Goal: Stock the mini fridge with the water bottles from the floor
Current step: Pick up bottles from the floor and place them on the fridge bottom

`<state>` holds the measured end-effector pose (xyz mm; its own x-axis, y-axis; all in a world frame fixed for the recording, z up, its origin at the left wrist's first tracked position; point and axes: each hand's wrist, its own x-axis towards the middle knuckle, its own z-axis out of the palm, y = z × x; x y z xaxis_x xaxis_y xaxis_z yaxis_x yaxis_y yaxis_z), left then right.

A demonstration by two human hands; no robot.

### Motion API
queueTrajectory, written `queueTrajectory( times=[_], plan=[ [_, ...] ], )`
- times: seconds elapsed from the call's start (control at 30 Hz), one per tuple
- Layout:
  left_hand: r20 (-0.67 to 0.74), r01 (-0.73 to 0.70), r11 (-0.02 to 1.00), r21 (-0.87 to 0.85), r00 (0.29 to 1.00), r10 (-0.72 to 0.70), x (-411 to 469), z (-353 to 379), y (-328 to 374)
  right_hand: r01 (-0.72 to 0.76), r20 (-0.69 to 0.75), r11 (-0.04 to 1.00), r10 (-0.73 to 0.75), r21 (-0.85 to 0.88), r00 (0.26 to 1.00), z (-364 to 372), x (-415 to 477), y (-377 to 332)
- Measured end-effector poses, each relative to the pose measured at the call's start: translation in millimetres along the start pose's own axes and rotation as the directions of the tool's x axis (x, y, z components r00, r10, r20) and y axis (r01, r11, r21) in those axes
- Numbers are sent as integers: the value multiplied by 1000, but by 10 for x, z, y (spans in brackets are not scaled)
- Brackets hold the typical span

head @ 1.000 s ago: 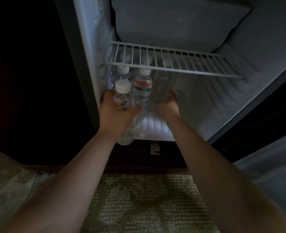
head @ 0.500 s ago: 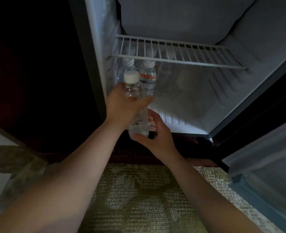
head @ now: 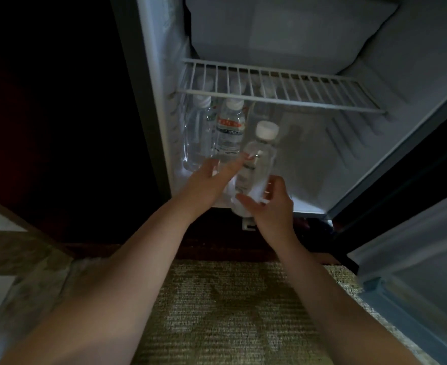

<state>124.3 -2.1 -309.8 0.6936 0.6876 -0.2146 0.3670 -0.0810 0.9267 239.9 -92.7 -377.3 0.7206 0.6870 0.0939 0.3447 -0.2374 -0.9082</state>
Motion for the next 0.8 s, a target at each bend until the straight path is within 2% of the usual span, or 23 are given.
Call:
queueTrajectory(
  times=[0.1,0.2,0.43,0.67,0.8],
  plan=[
    [78,180,977,116,979,-190,48,-83,-226,-26,-106,1000,25,-14,994,-68,251,58],
    [68,267,943,199,956,-285,142,-102,-309,-55,-142,998,55,6,988,-34,448,100],
    [94,276,926,258,946,-309,239,-64,-374,-96,-179,995,100,32,979,192,730,135],
    [80,291,904,312,940,-330,253,-71,-369,-71,-122,986,52,-149,991,213,996,103],
    [67,291,895,339,941,-332,253,-56,-350,-74,-112,985,57,-156,992,200,977,101]
  ],
)
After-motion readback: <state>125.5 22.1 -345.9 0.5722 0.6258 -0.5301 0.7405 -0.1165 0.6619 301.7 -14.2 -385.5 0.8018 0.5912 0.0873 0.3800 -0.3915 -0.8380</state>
